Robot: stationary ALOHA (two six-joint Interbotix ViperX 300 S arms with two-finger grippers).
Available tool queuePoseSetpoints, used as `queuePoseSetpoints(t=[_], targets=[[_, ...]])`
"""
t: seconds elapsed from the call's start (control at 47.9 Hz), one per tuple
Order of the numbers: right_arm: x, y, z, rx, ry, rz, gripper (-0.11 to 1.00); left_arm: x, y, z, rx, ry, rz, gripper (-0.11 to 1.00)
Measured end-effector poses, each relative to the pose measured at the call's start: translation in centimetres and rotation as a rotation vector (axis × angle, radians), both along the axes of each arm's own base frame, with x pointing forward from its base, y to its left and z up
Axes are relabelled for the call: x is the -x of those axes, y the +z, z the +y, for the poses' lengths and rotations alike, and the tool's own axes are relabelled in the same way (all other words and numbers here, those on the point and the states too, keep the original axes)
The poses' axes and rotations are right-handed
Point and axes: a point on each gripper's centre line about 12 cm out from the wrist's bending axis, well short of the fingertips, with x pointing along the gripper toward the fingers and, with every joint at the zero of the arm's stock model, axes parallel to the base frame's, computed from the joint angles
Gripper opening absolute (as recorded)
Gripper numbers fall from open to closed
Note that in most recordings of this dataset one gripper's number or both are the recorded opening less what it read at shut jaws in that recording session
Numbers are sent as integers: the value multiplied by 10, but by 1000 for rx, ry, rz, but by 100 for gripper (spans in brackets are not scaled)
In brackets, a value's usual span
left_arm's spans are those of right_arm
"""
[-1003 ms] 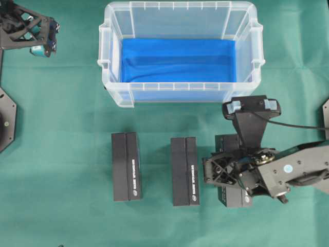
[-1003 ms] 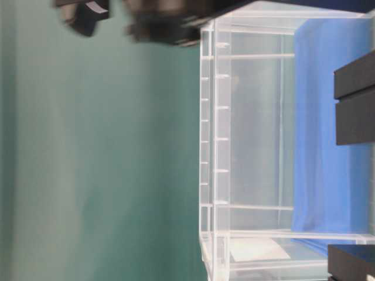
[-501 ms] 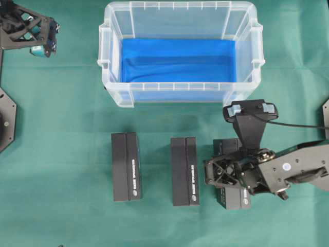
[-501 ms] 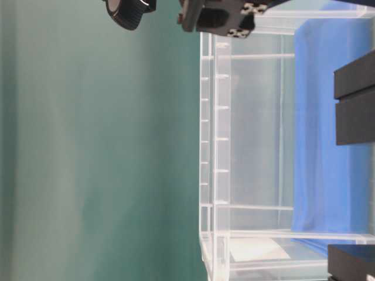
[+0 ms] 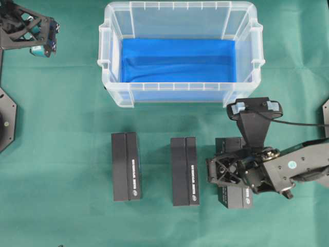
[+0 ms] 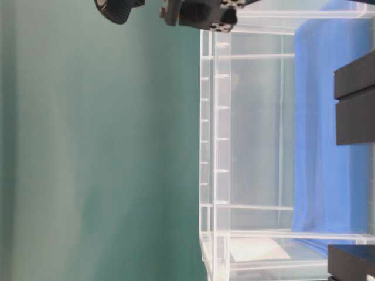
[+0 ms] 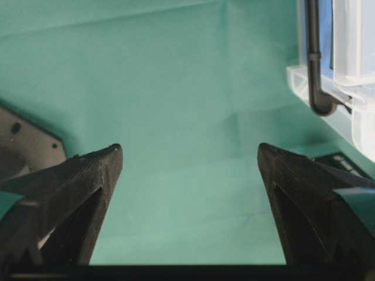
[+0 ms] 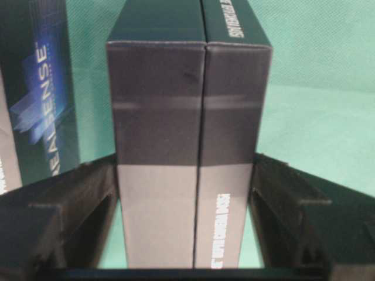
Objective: Take out the box from the case.
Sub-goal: 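Open the right gripper and withdraw it to the right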
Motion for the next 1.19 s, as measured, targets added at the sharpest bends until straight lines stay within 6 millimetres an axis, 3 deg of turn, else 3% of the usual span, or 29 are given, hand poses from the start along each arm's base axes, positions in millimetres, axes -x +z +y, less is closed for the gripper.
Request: queuePoseSetpoints(t=[0.084,0.418,0.606,1.044,1.19], targets=[[1,2,0,2,-1,4,95,0,0,0,2,0,2,96],[0,6,0,3,-4,5,91,0,0,0,0,0,0,96],[-2,18,0,11,-8,17,90,0,0,0,1,0,0,96],[-3,108,-13,72,-11,9,90,0,0,0,1,0,-2,96],[-2,129,-16,91,-6,20,90,0,0,0,1,0,0,96]])
